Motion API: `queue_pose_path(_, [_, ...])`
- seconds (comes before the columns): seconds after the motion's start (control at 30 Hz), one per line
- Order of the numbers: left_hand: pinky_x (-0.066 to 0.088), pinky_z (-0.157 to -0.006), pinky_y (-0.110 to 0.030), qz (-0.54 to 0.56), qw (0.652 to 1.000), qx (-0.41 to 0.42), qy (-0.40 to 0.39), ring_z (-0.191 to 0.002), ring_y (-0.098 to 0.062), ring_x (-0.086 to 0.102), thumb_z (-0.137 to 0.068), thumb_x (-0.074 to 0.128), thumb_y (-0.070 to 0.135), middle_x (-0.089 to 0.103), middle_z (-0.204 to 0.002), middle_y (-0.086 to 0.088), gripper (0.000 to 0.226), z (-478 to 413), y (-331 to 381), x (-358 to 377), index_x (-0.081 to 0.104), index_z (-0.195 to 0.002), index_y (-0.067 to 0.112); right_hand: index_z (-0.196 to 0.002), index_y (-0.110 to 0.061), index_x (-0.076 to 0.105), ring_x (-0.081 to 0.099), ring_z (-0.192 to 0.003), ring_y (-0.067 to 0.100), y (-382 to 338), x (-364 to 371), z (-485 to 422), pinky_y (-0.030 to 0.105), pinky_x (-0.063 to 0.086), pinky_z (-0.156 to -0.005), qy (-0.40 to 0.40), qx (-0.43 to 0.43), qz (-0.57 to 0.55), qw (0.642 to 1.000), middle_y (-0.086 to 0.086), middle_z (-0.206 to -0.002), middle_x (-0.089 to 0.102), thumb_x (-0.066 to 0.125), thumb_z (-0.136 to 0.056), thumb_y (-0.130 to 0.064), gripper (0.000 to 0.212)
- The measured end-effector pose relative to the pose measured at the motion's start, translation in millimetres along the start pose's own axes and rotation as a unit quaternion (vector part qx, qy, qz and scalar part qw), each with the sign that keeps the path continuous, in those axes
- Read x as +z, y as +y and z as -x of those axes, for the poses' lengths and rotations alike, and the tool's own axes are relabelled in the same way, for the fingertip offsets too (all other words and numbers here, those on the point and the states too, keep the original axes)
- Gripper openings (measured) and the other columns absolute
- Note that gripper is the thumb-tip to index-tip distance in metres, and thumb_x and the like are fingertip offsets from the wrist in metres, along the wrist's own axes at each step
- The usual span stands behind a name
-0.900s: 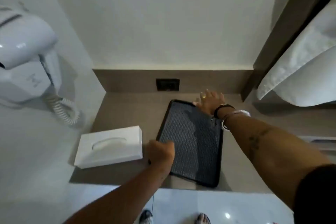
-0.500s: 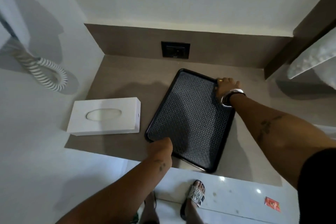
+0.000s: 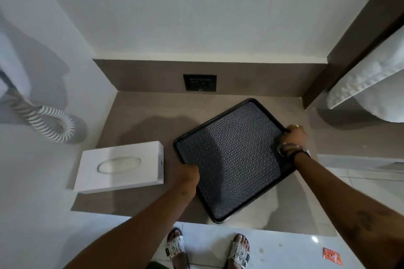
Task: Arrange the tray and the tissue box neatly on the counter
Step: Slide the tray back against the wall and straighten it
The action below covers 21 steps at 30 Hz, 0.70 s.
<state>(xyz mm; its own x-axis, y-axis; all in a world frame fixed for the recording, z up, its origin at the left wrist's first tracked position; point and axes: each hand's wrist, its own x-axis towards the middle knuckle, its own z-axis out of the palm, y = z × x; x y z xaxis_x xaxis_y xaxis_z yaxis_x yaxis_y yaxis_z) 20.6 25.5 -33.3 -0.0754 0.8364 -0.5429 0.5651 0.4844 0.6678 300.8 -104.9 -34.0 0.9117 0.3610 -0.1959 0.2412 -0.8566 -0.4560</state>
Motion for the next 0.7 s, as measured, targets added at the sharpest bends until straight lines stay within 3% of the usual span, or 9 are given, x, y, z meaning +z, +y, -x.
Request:
queue_pose_path(0.1, [0.05,-0.072,-0.036,-0.049,0.992,0.111,-0.043,-0.088,-0.03,0.064,-0.086,0.06,0.009,0.069,-0.098,-0.018,0.011,-24,28,-11,0.065,-0.093,0.002,-0.09,0.007,0.069,0.063,-0.091,0.041,20,0,33,0.033,0.045,-0.076,0.026,0.044,-0.05,0.997,0.029,-0.098,0.067,0.058,-0.082,0.0,0.016])
queue_pose_path(0.17, [0.056,-0.08,-0.043,-0.087,0.985,0.14,-0.058,-0.093,-0.036,0.066,-0.085,0.059,0.007,0.07,-0.099,-0.021,0.014,-40,37,-12,0.066,-0.094,-0.001,-0.083,0.007,0.068,0.066,-0.085,0.039,26,8,51,0.028,0.041,-0.071,0.032,0.072,-0.088,0.993,0.025,-0.081,0.067,0.061,-0.078,0.003,0.01])
queue_pose_path(0.23, [0.056,-0.074,-0.04,-0.119,0.978,0.155,-0.076,-0.09,-0.037,0.067,-0.084,0.059,0.008,0.07,-0.097,-0.021,0.014,-52,43,-11,0.066,-0.093,-0.001,-0.084,0.007,0.068,0.066,-0.086,0.038,29,19,64,0.026,0.038,-0.07,0.03,0.1,-0.124,0.987,0.018,-0.074,0.062,0.064,-0.077,0.004,0.009])
queue_pose_path(0.37, [0.048,-0.066,-0.037,-0.143,0.972,0.166,-0.08,-0.087,-0.039,0.066,-0.082,0.057,0.0,0.069,-0.095,-0.026,0.011,-72,48,-14,0.066,-0.087,-0.006,-0.096,0.004,0.07,0.065,-0.094,0.04,30,37,77,0.027,0.04,-0.077,0.034,0.128,-0.152,0.98,0.025,-0.095,0.071,0.065,-0.079,0.002,0.018])
queue_pose_path(0.5, [0.054,-0.073,-0.052,-0.144,0.97,0.176,-0.087,-0.091,-0.047,0.064,-0.08,0.053,-0.006,0.066,-0.097,-0.034,0.013,-83,48,-17,0.06,-0.085,-0.015,-0.098,0.005,0.07,0.064,-0.096,0.042,28,47,79,0.032,0.046,-0.081,0.032,0.124,-0.141,0.982,0.027,-0.102,0.069,0.064,-0.08,0.001,0.019])
queue_pose_path(0.63, [0.055,-0.073,-0.049,-0.156,0.966,0.184,-0.094,-0.091,-0.045,0.064,-0.081,0.052,-0.006,0.066,-0.097,-0.032,0.008,-87,49,-17,0.06,-0.08,-0.006,-0.105,0.003,0.068,0.063,-0.1,0.042,28,52,82,0.037,0.05,-0.088,0.029,0.133,-0.137,0.981,0.027,-0.11,0.067,0.063,-0.082,0.0,0.024])
queue_pose_path(0.7, [0.055,-0.075,-0.051,-0.158,0.967,0.177,-0.097,-0.093,-0.046,0.064,-0.08,0.053,-0.006,0.065,-0.099,-0.033,0.01,-87,50,-15,0.061,-0.085,-0.01,-0.105,0.004,0.068,0.062,-0.101,0.043,29,52,83,0.039,0.05,-0.089,0.031,0.13,-0.134,0.982,0.028,-0.111,0.066,0.062,-0.083,0.0,0.023])
